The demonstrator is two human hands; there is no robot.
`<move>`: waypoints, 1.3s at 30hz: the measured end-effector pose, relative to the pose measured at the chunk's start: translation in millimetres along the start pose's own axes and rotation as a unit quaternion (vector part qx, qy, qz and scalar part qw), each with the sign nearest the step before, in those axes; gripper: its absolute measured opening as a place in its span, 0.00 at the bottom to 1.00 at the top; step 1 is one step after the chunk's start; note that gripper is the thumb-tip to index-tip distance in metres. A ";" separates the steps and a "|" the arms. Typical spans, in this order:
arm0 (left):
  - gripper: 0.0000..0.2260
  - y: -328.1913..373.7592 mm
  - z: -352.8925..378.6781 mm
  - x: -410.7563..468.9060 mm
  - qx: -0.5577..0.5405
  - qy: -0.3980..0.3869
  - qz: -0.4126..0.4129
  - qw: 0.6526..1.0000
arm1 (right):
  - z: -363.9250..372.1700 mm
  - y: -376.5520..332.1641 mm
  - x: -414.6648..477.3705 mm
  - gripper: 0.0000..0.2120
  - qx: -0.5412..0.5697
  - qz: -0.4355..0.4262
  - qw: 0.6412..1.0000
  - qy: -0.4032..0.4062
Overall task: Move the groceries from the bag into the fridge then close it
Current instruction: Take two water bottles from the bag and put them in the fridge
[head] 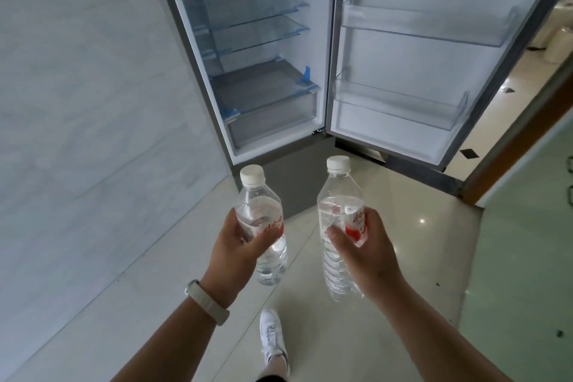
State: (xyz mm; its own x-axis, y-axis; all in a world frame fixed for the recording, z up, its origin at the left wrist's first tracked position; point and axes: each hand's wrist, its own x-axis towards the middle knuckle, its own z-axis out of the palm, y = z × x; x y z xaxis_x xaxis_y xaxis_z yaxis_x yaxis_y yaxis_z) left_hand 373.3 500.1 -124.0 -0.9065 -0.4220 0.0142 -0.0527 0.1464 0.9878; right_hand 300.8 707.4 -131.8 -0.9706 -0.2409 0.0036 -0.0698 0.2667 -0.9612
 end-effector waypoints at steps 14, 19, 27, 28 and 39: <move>0.27 -3.8 -60.8 209.6 -0.048 -0.060 0.033 0.996 | 90.4 -59.5 167.9 0.17 -0.033 -0.018 0.998 0.051; 0.29 -10.2 -83.0 251.5 -0.052 -0.036 0.019 0.998 | 116.0 -65.2 205.9 0.16 -0.038 -0.013 0.998 0.045; 0.30 -20.1 -89.5 305.4 -0.033 -0.015 -0.016 0.999 | 135.1 -67.5 276.4 0.16 -0.025 -0.018 0.999 0.026; 0.30 -20.7 -88.6 312.1 -0.026 -0.014 -0.020 0.999 | 136.8 -64.8 286.1 0.16 -0.021 -0.019 0.999 0.021; 0.29 -13.4 -53.0 421.3 0.029 0.048 -0.050 0.997 | 137.8 -52.4 437.3 0.14 0.014 -0.022 0.996 -0.085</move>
State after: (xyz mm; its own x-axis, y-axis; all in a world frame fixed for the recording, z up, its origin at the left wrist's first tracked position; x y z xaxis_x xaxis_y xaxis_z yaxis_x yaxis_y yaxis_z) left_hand 14.3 272.9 -123.0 -0.8515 -0.5200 -0.0672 -0.1684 0.1499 0.9743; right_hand -88.2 459.6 -117.9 -0.9136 -0.4067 0.0018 -0.1029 0.2268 -0.9685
